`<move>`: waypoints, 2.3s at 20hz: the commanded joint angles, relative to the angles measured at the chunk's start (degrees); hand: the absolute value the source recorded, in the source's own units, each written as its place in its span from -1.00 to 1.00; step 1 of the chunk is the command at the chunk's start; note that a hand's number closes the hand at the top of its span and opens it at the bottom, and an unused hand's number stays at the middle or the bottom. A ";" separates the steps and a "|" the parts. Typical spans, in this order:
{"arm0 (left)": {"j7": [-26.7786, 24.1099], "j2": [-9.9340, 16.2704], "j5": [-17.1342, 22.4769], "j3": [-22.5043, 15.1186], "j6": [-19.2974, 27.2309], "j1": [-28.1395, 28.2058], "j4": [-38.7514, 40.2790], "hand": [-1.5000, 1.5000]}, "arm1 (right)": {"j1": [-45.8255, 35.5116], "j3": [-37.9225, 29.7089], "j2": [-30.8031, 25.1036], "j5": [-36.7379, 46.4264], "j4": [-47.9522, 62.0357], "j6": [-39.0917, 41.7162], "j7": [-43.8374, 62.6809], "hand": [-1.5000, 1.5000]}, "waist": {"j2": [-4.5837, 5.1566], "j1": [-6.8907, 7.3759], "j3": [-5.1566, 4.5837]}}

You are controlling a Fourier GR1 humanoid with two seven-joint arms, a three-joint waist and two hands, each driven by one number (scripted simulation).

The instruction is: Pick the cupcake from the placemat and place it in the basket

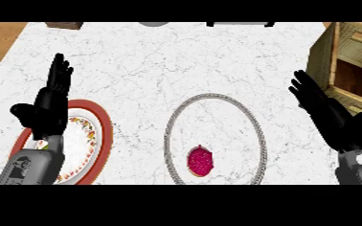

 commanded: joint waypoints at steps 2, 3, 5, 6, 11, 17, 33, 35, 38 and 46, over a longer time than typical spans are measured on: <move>-0.24 1.30 -0.45 -2.82 -5.13 -1.30 -1.77 0.00 | -5.56 6.04 3.36 2.61 0.69 5.37 -4.08 1.00 | 0.95 1.12 0.94; -1.09 0.72 -1.65 -5.19 -5.78 -0.63 -2.07 0.00 | -7.56 7.93 3.57 1.46 -2.40 8.23 -3.94 1.00 | 0.84 1.46 0.93; -0.64 3.49 -1.91 -7.51 -11.23 -4.62 -2.08 0.00 | -13.50 11.42 5.04 1.53 -1.09 13.46 -6.30 1.00 | 1.60 3.26 1.07; -0.22 3.85 -2.13 -9.80 -13.55 -4.39 -3.29 0.00 | -15.50 13.30 5.27 0.86 -2.62 16.50 -6.35 1.00 | 1.40 4.01 1.09; 0.16 4.15 0.21 -9.55 -16.34 -1.75 -2.25 0.00 | -10.69 30.61 14.63 14.15 -11.72 18.44 -19.30 -1.00 | 0.60 1.42 0.94; -0.38 5.56 1.01 -7.64 -17.30 1.02 -4.06 0.00 | -4.54 37.47 14.86 38.58 -18.19 -0.94 -14.26 -1.00 | 0.15 -0.77 0.82; 2.88 6.38 1.71 -7.18 -18.76 2.59 -8.82 0.00 | -22.39 26.06 -5.56 35.36 -38.61 33.16 25.34 -1.00 | 0.29 0.08 0.71; 0.68 5.89 1.20 -7.12 -19.88 2.76 -6.47 0.00 | -24.44 27.50 -2.92 32.10 -39.14 36.43 31.06 -1.00 | 0.63 0.05 0.71; -0.37 5.77 1.11 -4.62 -20.62 -0.54 -2.38 0.00 | -26.56 20.74 -4.07 20.81 -41.58 41.41 36.81 -1.00 | 0.74 -0.33 0.74; -0.45 1.74 -3.68 -5.32 -20.34 3.78 -6.17 0.00 | -24.39 12.01 -3.92 16.72 -40.27 44.79 36.03 -1.00 | 0.83 0.22 0.87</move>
